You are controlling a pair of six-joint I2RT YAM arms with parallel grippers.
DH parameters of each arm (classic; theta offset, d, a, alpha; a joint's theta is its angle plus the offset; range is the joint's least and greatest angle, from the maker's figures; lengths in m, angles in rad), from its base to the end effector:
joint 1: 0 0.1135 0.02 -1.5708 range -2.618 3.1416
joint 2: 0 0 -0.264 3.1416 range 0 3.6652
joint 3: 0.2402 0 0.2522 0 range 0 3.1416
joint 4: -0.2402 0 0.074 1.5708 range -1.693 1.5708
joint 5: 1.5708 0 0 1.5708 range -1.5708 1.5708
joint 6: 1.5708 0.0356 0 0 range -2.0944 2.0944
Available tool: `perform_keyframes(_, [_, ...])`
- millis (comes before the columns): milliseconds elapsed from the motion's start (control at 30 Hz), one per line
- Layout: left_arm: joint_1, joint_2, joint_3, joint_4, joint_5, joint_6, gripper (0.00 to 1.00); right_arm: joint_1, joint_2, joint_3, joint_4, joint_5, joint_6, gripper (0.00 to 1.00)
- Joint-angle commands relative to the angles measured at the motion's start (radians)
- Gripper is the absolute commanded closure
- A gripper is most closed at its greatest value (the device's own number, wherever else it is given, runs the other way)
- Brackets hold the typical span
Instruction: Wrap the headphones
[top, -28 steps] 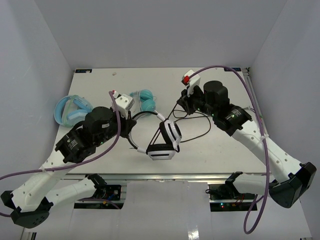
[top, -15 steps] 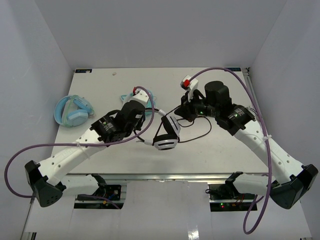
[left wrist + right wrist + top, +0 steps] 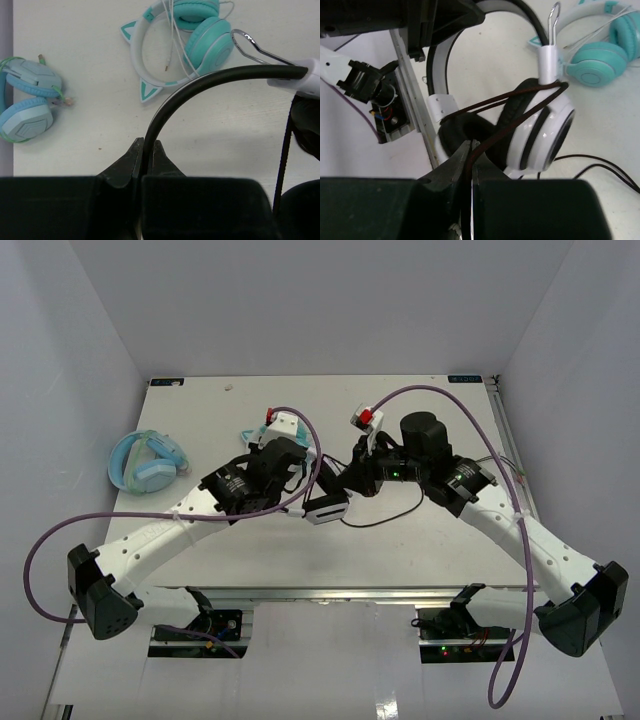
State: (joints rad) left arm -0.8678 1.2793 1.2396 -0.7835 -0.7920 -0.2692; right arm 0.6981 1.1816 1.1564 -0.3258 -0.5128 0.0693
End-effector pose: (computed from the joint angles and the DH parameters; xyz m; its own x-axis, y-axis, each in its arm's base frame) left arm 0.1865 -0.1809 0.3440 -0.5163 0.3204 -0.7942 0.0889 0.9424 0.3223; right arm 0.1917 0.1836 0.3755 -0.3260 -0.1947 -0.9251 -0.8926 0.3858 0.2333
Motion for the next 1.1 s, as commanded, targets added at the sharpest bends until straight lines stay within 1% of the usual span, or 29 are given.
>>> perform_keyframes(0, [0.018,-0.002,0.025,-0.067,-0.142,-0.126,1.00,0.050,-0.043,-0.029,0.218,-0.125,0.093,0.88])
perform_keyframes(100, [0.018,0.020,0.032,-0.099,-0.153,-0.197,1.00,0.081,-0.024,-0.046,0.263,-0.092,0.117,0.87])
perform_keyframes(267, [0.018,0.017,0.041,-0.091,-0.136,-0.303,1.00,0.181,0.014,-0.064,0.310,-0.024,0.137,0.86])
perform_keyframes(400, [0.026,-0.015,0.059,-0.053,-0.086,-0.330,1.00,0.234,0.019,-0.132,0.383,0.016,0.157,0.86])
perform_keyframes(500, [0.037,-0.041,0.078,-0.041,-0.051,-0.360,1.00,0.271,-0.010,-0.205,0.441,0.061,0.179,0.86])
perform_keyframes(667, [0.047,-0.138,0.065,0.026,0.007,-0.389,1.00,0.335,-0.091,-0.378,0.541,0.188,0.217,0.87])
perform_keyframes(733, [0.047,-0.161,0.059,0.035,0.014,-0.399,1.00,0.352,-0.107,-0.416,0.576,0.236,0.230,0.87])
perform_keyframes(867, [0.048,-0.207,0.042,0.053,0.013,-0.440,1.00,0.431,-0.117,-0.462,0.613,0.343,0.228,0.87])
perform_keyframes(1067, [0.050,-0.281,0.012,0.081,0.024,-0.496,1.00,0.523,-0.068,-0.497,0.662,0.531,0.213,0.85])
